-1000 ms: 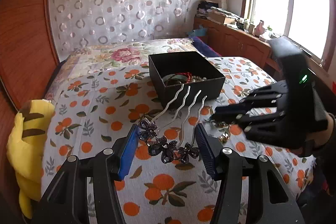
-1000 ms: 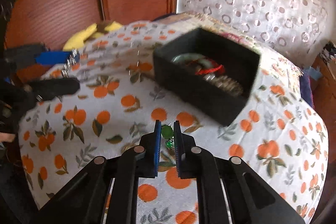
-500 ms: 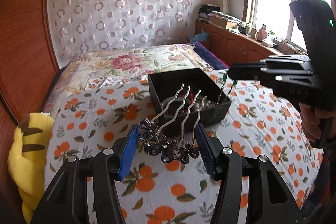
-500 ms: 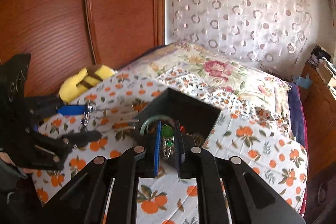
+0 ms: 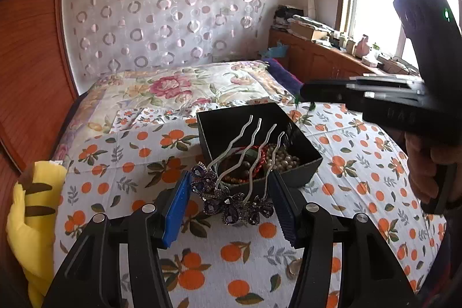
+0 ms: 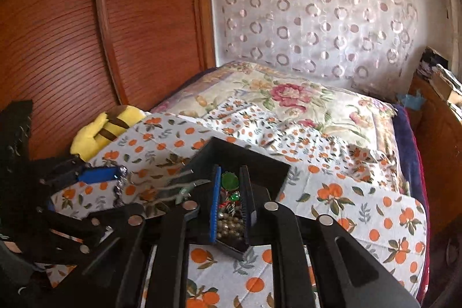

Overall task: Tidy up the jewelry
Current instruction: 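Drop hairpins into black box with left tool while right tool drops earrings in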

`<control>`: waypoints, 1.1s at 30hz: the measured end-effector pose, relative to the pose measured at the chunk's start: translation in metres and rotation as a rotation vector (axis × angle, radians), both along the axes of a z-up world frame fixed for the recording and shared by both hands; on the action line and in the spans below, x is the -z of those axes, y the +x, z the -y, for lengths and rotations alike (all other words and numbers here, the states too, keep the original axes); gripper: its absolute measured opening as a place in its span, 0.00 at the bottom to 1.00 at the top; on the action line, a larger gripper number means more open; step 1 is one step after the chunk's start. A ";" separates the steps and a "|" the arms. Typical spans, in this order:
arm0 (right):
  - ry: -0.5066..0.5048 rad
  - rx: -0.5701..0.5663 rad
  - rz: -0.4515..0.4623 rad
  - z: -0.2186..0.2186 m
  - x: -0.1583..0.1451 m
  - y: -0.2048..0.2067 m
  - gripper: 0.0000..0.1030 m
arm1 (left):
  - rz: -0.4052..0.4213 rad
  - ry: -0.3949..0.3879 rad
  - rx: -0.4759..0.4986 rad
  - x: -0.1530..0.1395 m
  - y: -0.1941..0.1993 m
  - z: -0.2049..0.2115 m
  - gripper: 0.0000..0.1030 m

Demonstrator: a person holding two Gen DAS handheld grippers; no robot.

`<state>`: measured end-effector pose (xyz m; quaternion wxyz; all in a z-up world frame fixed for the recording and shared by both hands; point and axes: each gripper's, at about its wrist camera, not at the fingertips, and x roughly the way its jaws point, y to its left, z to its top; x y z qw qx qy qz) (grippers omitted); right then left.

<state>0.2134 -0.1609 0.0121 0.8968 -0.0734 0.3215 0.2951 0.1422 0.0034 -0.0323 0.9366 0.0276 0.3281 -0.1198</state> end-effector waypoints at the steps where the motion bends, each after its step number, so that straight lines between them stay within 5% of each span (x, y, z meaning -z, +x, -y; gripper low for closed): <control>1: 0.001 0.006 0.001 0.001 0.002 0.000 0.17 | 0.000 0.004 0.001 0.000 0.002 0.001 0.51; 21: -0.039 0.048 -0.028 0.040 0.035 -0.033 0.18 | -0.032 0.061 0.001 0.009 0.065 0.041 0.52; 24: -0.034 0.051 -0.036 0.043 0.039 -0.036 0.18 | -0.029 0.065 -0.006 0.009 0.065 0.042 0.60; 33: -0.023 0.038 -0.035 0.045 0.050 -0.058 0.18 | -0.021 0.038 -0.006 0.007 0.038 0.031 0.65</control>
